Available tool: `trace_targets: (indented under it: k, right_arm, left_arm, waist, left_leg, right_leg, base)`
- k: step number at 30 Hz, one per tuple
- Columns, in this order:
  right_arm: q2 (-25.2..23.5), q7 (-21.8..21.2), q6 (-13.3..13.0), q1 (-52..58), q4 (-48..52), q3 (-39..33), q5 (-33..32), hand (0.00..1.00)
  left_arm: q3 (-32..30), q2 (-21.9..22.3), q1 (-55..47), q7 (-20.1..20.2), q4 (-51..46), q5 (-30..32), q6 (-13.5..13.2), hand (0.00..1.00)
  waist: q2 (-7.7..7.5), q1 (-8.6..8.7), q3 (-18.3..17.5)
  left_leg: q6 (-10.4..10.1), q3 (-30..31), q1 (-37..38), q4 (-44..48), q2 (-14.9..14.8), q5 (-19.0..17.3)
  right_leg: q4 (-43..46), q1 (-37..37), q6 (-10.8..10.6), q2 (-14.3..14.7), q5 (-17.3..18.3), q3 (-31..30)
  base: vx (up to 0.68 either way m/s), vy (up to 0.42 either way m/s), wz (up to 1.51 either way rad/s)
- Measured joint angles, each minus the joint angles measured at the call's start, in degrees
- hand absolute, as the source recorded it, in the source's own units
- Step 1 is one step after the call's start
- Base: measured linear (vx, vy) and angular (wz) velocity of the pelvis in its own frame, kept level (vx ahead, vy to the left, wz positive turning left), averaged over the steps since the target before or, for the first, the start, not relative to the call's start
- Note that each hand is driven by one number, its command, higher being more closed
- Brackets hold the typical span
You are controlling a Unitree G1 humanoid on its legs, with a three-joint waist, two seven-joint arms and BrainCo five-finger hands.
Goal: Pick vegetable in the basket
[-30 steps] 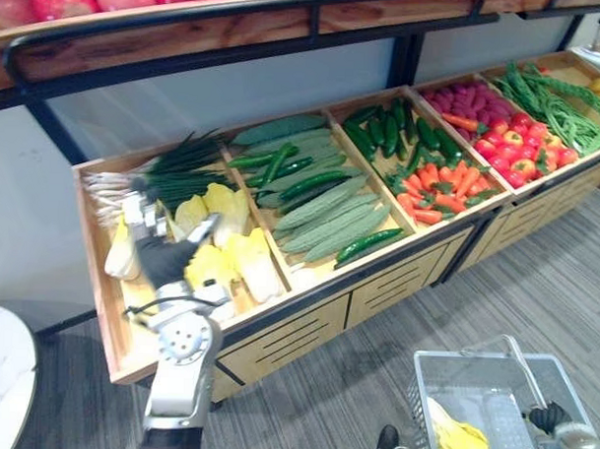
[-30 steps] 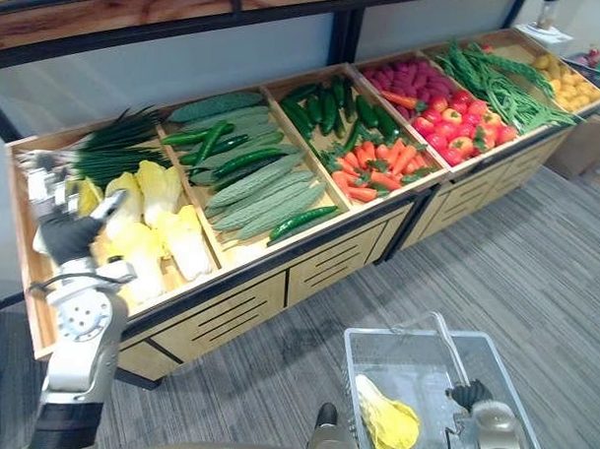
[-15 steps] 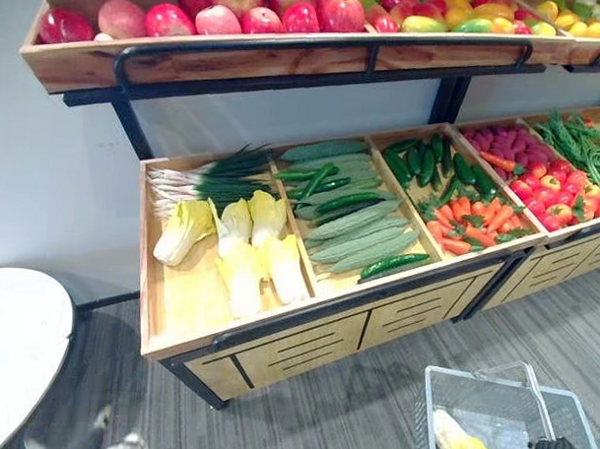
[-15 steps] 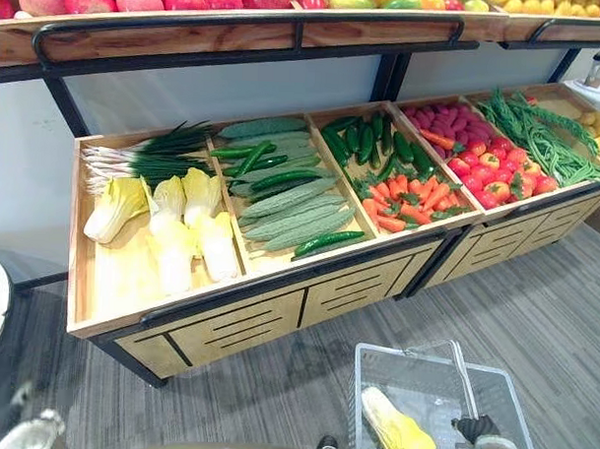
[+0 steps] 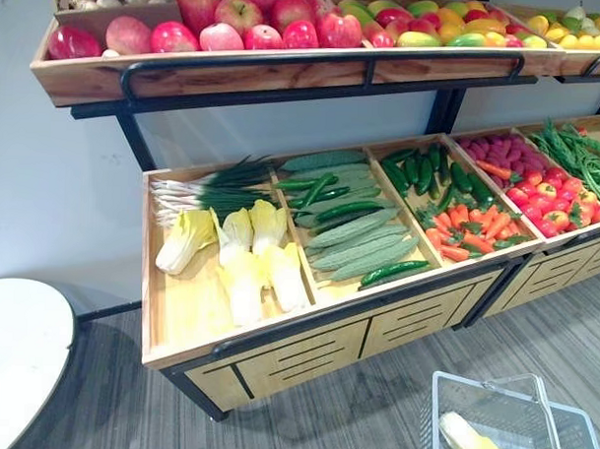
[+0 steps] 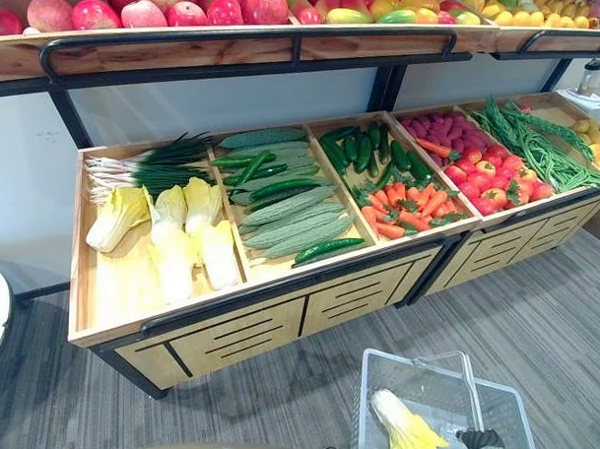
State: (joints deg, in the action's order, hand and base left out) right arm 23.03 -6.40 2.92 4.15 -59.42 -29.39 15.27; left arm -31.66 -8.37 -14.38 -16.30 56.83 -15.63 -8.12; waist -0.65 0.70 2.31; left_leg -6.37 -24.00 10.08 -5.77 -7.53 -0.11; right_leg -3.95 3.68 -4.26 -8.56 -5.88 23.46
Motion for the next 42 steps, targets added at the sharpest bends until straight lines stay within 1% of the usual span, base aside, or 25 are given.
trace_targets:
  k: [2, 7, 8, 10, 12, 16, 18, 19, 20, 21, 22, 24, 25, 26, 27, 28, 29, 30, 31, 33, 34, 35, 37, 40, 42]
  right_arm:
    - [0.0, 0.1, 0.0, 0.0, 0.0, 0.0, 0.0, 1.00]
    - [0.0, 0.8, -0.5, 0.1, 0.1, -0.6, -0.2, 1.00]
    - [0.0, 1.3, -0.5, 0.2, 0.3, -1.8, -0.2, 1.00]
    - [0.2, 2.3, -0.4, 0.6, 0.8, -2.0, -0.4, 1.00]
    - [-0.2, 2.9, -0.4, 1.3, 3.1, -3.2, -0.7, 1.00]
    - [-1.7, 4.1, -0.9, 2.7, 6.0, -3.9, -2.7, 1.00]
    - [-2.5, 4.0, -1.4, 2.9, 8.2, -3.9, -2.8, 1.00]
    - [-2.7, 3.7, -2.1, 2.4, 9.5, -3.6, -2.8, 1.00]
    - [-2.7, 3.5, -2.5, 0.5, 9.5, -3.2, -2.7, 1.00]
    - [-2.6, 3.7, -2.7, -0.5, 9.6, -2.8, -2.6, 1.00]
    - [-1.9, 3.6, -3.7, -0.8, 9.4, -1.7, -2.7, 1.00]
    - [-2.2, 3.6, -4.2, -1.9, 8.0, 0.2, -2.8, 1.00]
    - [-2.2, 3.9, -4.6, -2.9, 7.4, 0.6, -2.8, 1.00]
    - [-1.8, 3.7, -4.9, -4.2, 6.4, 1.0, -2.8, 1.00]
    - [-2.8, 3.6, -5.0, -5.1, 5.0, 1.5, -2.9, 1.00]
    - [-3.5, 3.6, -5.0, -5.3, 4.4, 2.1, -2.9, 1.00]
    - [-4.9, 3.5, -5.5, -5.3, 3.4, 3.8, -2.9, 1.00]
    - [-6.1, 3.5, -6.0, -6.3, 2.6, 5.4, -2.9, 1.00]
    - [-6.4, 3.4, -6.1, -6.6, 2.6, 5.8, -2.9, 1.00]
    - [-6.5, 3.1, -6.4, -6.9, 2.6, 8.1, -2.7, 1.00]
    - [-6.5, 2.9, -6.4, -6.8, 2.6, 8.5, -2.7, 1.00]
    - [-6.4, 2.2, -6.4, -6.5, 2.8, 9.4, -2.7, 1.00]
    - [-6.9, 2.0, -6.3, -4.2, 4.7, 9.7, -2.7, 1.00]
    - [-7.8, 2.0, -6.4, -1.8, 8.0, 9.6, -2.7, 1.00]
    - [-8.2, 2.0, -6.3, -1.1, 9.1, 9.4, -2.7, 1.00]
  left_arm:
    - [3.0, 0.9, -0.2, 4.2, 0.3, 3.1, 0.1, 0.00]
    - [8.7, 2.4, -0.8, 8.7, 0.2, 3.4, 0.0, 0.00]
    - [10.2, 3.0, -0.8, 9.6, 0.1, 3.5, 0.0, 0.00]
    - [11.8, 3.3, -0.8, 10.3, 0.1, 3.6, 0.0, 0.00]
    - [13.9, 3.1, -0.7, 10.5, 0.1, 5.8, 0.0, 0.00]
    - [16.1, 2.2, -0.5, 10.4, -0.4, 10.2, 1.2, 0.00]
    - [16.0, 1.6, -0.5, 10.5, -3.1, 13.2, 1.6, 0.00]
    - [15.8, 1.5, -0.6, 10.7, -4.4, 14.5, 1.9, 0.00]
    - [15.3, 1.7, -1.0, 10.9, -4.5, 14.5, 1.9, 0.00]
    - [15.1, 1.7, -0.8, 10.9, -4.7, 14.4, 1.9, 0.00]
    - [15.3, 0.4, -0.4, 10.7, -4.7, 14.1, 2.1, 0.00]
    - [15.4, -0.4, -0.4, 10.0, -4.7, 13.9, 2.1, 0.00]
    - [14.9, -0.6, -0.2, 9.8, -4.5, 13.9, 2.1, 0.00]
    - [14.8, 0.5, 0.6, 9.9, -3.9, 13.9, 2.1, 0.00]
    - [14.2, 1.6, 1.2, 9.8, -3.7, 14.1, 1.6, 0.00]
    - [14.4, 1.6, 1.2, 9.8, -3.9, 14.1, 1.2, 0.00]
    - [14.5, 1.6, 1.3, 9.8, -3.8, 14.1, 1.3, 0.00]
    - [14.5, 1.8, 1.7, 9.8, -3.9, 14.1, 1.3, 0.00]
    - [14.5, 2.3, 1.9, 9.9, -3.9, 14.1, 1.3, 0.00]
    - [14.4, 3.7, 1.8, 9.9, -4.0, 13.5, 1.3, 0.00]
    - [14.5, 3.8, 1.8, 9.9, -4.1, 13.5, 1.3, 0.00]
    - [14.5, 4.1, 1.8, 9.9, -4.1, 13.5, 1.3, 0.00]
    - [15.0, 3.8, 1.9, 9.8, -4.1, 13.5, 1.4, 0.00]
    - [16.8, 3.6, 2.8, 9.9, -4.1, 13.6, 1.4, 0.00]
    - [17.4, 3.6, 4.1, 10.0, -4.2, 13.7, 1.5, 0.00]
  waist:
    - [0.04, 0.21, 0.0]
    - [0.11, 0.48, 0.3]
    - [0.49, 0.58, 0.6]
    - [0.56, 0.55, 1.1]
    - [-0.25, 0.70, 1.7]
    - [-1.00, 0.69, 2.8]
    - [-0.35, 0.80, 4.0]
    - [0.74, 0.64, 4.2]
    - [2.85, -0.13, 4.9]
    - [2.44, 0.25, 5.8]
    - [1.19, 0.99, 6.8]
    - [-0.15, 0.53, 7.0]
    - [-0.32, 0.70, 7.4]
    - [1.09, -0.04, 6.9]
    - [1.63, -0.48, 7.0]
    - [1.11, -0.54, 6.9]
    - [0.41, -0.65, 6.7]
    - [-0.10, -0.79, 7.0]
    - [0.40, -0.81, 7.5]
    - [2.25, -0.99, 7.4]
    - [2.30, -1.00, 7.3]
    - [2.43, -0.66, 7.7]
    - [2.51, -0.35, 7.8]
    - [1.72, 1.02, 7.6]
    - [1.18, 1.04, 7.9]
  left_leg:
    - [0.0, 0.0, 0.0, 0.0, 0.1, 0.0]
    - [0.5, -0.4, 0.0, 0.0, 0.2, -0.6]
    - [0.6, -0.5, 0.2, 0.5, 0.3, -1.0]
    - [0.9, -0.7, -0.3, 3.2, 0.4, -2.8]
    - [1.5, -1.0, -1.6, 9.0, 0.4, -6.4]
    - [1.6, -2.8, -1.9, 13.5, -0.6, -9.6]
    - [2.5, -6.1, -1.8, 15.4, -2.1, -10.5]
    - [2.9, -9.3, -1.9, 15.3, -3.6, -10.5]
    - [3.7, -12.5, -2.0, 14.7, -5.7, -10.4]
    - [3.9, -13.8, -1.8, 15.0, -6.0, -10.6]
    - [4.6, -15.8, -1.6, 16.2, -6.0, -11.1]
    - [5.2, -20.0, -2.3, 20.8, -7.9, -12.6]
    - [5.0, -21.0, -2.5, 22.3, -8.2, -13.0]
    - [5.0, -21.1, -2.9, 20.3, -9.2, -13.1]
    - [4.3, -24.5, -2.1, 18.5, -9.3, -12.2]
    - [4.3, -25.9, -1.8, 18.6, -8.6, -12.1]
    - [4.7, -28.9, -1.6, 20.0, -8.0, -12.4]
    - [4.9, -31.5, -1.3, 21.6, -8.4, -12.6]
    - [4.9, -32.8, -1.1, 22.2, -8.6, -12.6]
    - [4.8, -36.7, -0.8, 22.7, -9.1, -12.6]
    - [4.8, -37.4, -0.9, 23.3, -9.3, -12.6]
    - [4.6, -38.3, -0.7, 24.2, -10.2, -12.4]
    - [3.1, -38.1, 0.7, 23.7, -10.6, -11.3]
    - [2.1, -38.1, 1.3, 21.5, -10.1, -9.1]
    - [2.0, -38.0, 1.1, 21.5, -10.2, -8.1]
  right_leg:
    - [-0.1, 0.0, 0.0, -0.1, 0.0, 0.0]
    - [0.7, -0.3, -0.9, -0.3, 0.7, -0.4]
    - [3.0, -1.1, -1.3, -0.9, 2.1, -0.6]
    - [7.7, -2.7, -1.8, -2.3, 4.6, -1.5]
    - [15.1, -5.5, -2.9, -4.9, 7.9, -3.2]
    - [18.4, -6.6, -4.2, -5.4, 6.4, -6.1]
    - [18.0, -8.3, -2.4, -3.7, 1.2, -6.7]
    - [12.6, -9.1, -0.4, -0.9, -6.0, -6.3]
    - [14.7, -9.2, 1.2, -0.2, -5.3, -4.8]
    - [22.0, -10.4, 3.6, -1.1, -0.9, -2.6]
    - [37.0, -11.4, 5.0, -4.5, 6.5, 1.9]
    - [40.6, -10.9, 5.7, -5.9, 6.2, 5.7]
    - [39.0, -10.8, 6.5, -5.1, 5.5, 7.3]
    - [31.2, -9.4, 6.7, -0.8, 4.3, 8.1]
    - [33.2, -8.3, 6.6, -1.7, 8.5, 9.4]
    - [35.5, -8.0, 5.7, -3.3, 10.3, 10.1]
    - [35.0, -6.1, 3.3, -5.2, 12.3, 11.5]
    - [31.5, -5.5, 3.1, -5.0, 13.4, 12.7]
    - [29.3, -5.3, 3.3, -4.2, 13.4, 13.6]
    - [17.0, -3.2, 3.3, 0.6, 13.4, 12.6]
    - [14.3, -2.8, 3.3, 1.6, 13.4, 11.8]
    - [10.8, -2.3, 4.2, 3.8, 11.4, 9.9]
    - [6.9, -0.8, 5.3, 6.5, 9.8, 6.7]
    - [3.2, -0.4, 4.8, 7.7, 9.2, 5.4]
    - [2.2, -0.4, 4.9, 8.0, 8.8, 5.2]
  base:
    - [0.00, 0.000, 0.00]
    - [0.02, 0.006, -0.02]
    - [0.05, 0.037, -0.01]
    - [0.05, 0.052, -0.07]
    - [0.06, 0.061, -0.14]
    - [0.07, 0.066, -0.27]
    - [-0.03, 0.164, -0.72]
    - [-0.09, 0.170, -1.17]
    - [-0.12, 0.153, -1.18]
    - [-0.11, 0.051, -1.06]
    - [-0.07, 0.048, -0.85]
    - [-0.02, 0.016, -1.18]
    - [-0.12, -0.027, -1.49]
    - [-0.13, -0.040, -1.40]
    - [-0.11, -0.055, -1.32]
    - [-0.03, -0.070, -1.28]
    - [-0.03, -0.120, -1.32]
    - [-0.04, -0.160, -1.35]
    - [-0.06, -0.192, -1.41]
    - [-0.06, -0.204, -1.34]
    - [-0.06, -0.206, -1.11]
    - [-0.08, -0.166, -0.88]
    - [-0.14, -0.162, -0.84]
    - [-0.13, -0.121, -0.33]
    - [-0.10, -0.078, -0.14]
